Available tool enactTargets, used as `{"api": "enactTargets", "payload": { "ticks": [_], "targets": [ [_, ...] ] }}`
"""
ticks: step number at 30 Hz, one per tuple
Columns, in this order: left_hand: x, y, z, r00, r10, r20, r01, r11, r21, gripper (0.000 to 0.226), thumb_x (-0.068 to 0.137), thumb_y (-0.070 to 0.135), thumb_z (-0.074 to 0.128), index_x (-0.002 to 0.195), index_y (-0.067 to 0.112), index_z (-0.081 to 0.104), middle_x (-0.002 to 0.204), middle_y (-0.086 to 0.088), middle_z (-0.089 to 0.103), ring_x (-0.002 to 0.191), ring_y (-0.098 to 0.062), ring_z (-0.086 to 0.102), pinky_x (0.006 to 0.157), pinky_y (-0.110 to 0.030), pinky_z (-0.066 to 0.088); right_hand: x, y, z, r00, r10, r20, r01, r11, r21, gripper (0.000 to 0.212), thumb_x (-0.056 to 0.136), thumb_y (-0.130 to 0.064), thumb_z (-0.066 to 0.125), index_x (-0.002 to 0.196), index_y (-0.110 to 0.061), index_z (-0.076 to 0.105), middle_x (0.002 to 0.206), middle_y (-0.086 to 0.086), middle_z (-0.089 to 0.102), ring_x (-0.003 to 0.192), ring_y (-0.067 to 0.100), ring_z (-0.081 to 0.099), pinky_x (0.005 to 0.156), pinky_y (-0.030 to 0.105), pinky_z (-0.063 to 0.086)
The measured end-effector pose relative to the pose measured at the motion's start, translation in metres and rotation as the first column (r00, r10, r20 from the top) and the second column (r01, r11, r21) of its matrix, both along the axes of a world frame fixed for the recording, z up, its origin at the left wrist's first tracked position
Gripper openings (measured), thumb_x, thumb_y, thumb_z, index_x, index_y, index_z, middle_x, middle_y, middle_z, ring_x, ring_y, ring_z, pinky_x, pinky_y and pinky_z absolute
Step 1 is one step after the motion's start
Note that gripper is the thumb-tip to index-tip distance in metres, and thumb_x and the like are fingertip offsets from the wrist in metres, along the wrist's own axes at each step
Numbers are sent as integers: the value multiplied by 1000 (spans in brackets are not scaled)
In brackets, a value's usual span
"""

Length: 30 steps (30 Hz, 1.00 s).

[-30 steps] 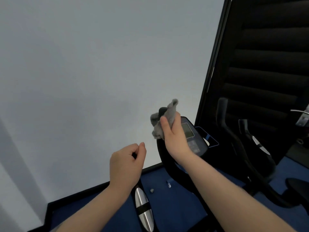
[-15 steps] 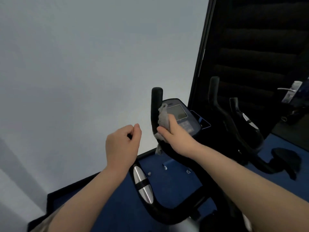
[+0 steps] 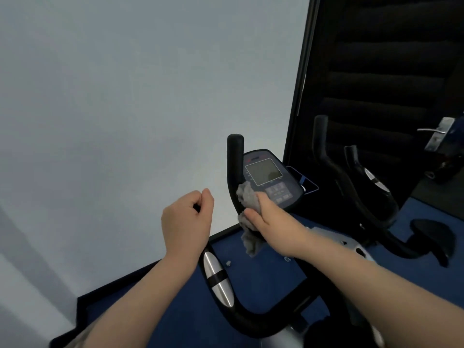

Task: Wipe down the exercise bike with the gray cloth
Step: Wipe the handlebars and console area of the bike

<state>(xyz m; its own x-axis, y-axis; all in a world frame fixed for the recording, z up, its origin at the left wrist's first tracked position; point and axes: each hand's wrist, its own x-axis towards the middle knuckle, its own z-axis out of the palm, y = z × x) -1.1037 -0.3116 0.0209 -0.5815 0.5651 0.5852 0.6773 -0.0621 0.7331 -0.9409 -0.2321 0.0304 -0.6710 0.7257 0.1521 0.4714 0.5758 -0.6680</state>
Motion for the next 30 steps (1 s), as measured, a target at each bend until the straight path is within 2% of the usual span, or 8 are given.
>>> {"api": "enactTargets", "payload": {
  "ticks": [4, 8, 15, 17, 20, 22, 26, 30],
  "targets": [
    [0, 0, 0, 1000, -10, 10, 9, 1000, 4, 51, 92, 36, 48, 54, 4, 35, 50, -17, 44, 51, -38, 54, 49, -49, 41, 21, 13, 14, 971, 102, 215, -111, 993, 31, 28, 101, -38, 43, 126, -24, 40, 115, 1, 55, 99, 15, 57, 90, 37, 47],
    [-1, 0, 0, 1000, -6, -7, 6, 1000, -1, 51, 91, 38, 46, 54, 4, 38, 49, -16, 46, 51, -36, 54, 52, -49, 43, -2, 5, 20, 999, 44, 16, -43, 999, -27, 44, 102, -31, 44, 143, -18, 33, 135, 6, 47, 121, 20, 49, 106, 40, 38],
    [-1, -1, -1, 999, -29, 39, 29, 1000, 8, 51, 90, 40, 46, 53, 7, 36, 49, -14, 45, 50, -36, 54, 50, -50, 44, 34, -2, 12, 949, 20, 314, -51, 995, 90, 24, 102, -34, 40, 123, -21, 42, 115, 3, 51, 99, 24, 56, 90, 44, 46],
    [-1, 0, -1, 999, -28, 39, 28, 1000, 15, 51, 89, 41, 45, 53, 6, 35, 48, -15, 44, 50, -37, 53, 50, -51, 42, 26, 0, 17, 965, 17, 262, -32, 998, 53, 24, 102, -34, 41, 121, -20, 45, 113, 4, 53, 102, 22, 55, 93, 42, 44],
    [-2, -1, -1, 998, -37, 52, 36, 999, 12, 53, 89, 42, 45, 54, 4, 37, 50, -17, 46, 52, -38, 55, 51, -51, 43, 5, -14, 4, 997, -61, 51, 58, 997, 52, 37, 103, -34, 40, 138, -24, 39, 127, 1, 49, 110, 20, 53, 92, 31, 40],
    [-3, 0, -3, 995, -47, 83, 43, 998, 41, 53, 93, 39, 48, 55, 3, 39, 51, -16, 48, 53, -38, 55, 52, -50, 48, 10, -21, -2, 997, -67, 24, 65, 995, 76, 41, 103, -35, 38, 144, -28, 35, 133, -5, 44, 114, 15, 51, 91, 27, 37],
    [-1, 3, -11, 981, -81, 177, 57, 989, 137, 51, 101, 37, 45, 54, 15, 50, 52, 1, 55, 44, -14, 56, 47, -16, 41, 41, -26, 5, 998, 61, -30, -58, 995, 84, 41, 102, -30, 42, 143, -31, 40, 137, -16, 43, 125, -1, 44, 109, 26, 34],
    [-2, 2, -11, 956, -138, 260, 82, 973, 216, 40, 101, 28, 39, 68, 14, 56, 61, 1, 58, 49, -8, 56, 51, -12, 40, 25, -50, 9, 996, 83, -17, -78, 979, 188, 50, 102, -37, 41, 150, -29, 31, 152, -17, 30, 141, -2, 20, 118, 24, 19]
  ]
}}
